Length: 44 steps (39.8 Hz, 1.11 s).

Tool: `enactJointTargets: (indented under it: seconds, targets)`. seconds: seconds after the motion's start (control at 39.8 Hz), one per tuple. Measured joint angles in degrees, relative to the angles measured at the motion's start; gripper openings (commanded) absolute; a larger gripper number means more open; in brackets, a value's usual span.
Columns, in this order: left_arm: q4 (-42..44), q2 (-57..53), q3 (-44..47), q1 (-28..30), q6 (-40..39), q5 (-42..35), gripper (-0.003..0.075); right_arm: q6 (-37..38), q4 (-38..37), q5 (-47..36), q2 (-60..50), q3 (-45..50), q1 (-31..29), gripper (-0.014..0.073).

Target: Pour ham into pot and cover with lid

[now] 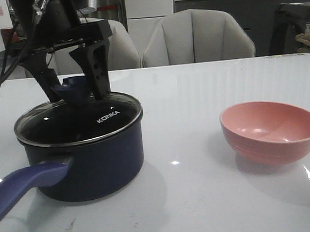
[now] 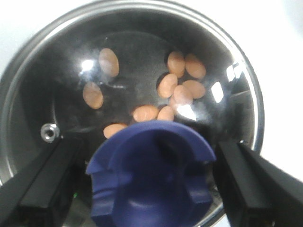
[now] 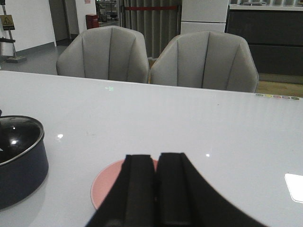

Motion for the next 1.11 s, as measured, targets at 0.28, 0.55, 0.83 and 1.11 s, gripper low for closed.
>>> enactJointTargets:
  seconds: [0.28,0.55,0.83,1.11]
  targets:
    - [0.8,-2.8,-3.3,0.0,0.0,0.0,0.0582,0.0,0.0,0.0,0.0,0.0,0.0,0.0142]
    - [7.6,-14.2,2.9,1.4,0.0,0.2,0.0496,0.0,0.0,0.0,0.0,0.0,0.0,0.0142]
    - [8.2,-30.0,18.7,8.0,0.1,-2.3,0.0407,0.0,0.0,0.0,0.0,0.0,0.0,0.0142]
    - [8.4,-47.6,36.5,13.0,0.1,-13.2,0.0329,0.0,0.0,0.0,0.0,0.0,0.0,0.0142]
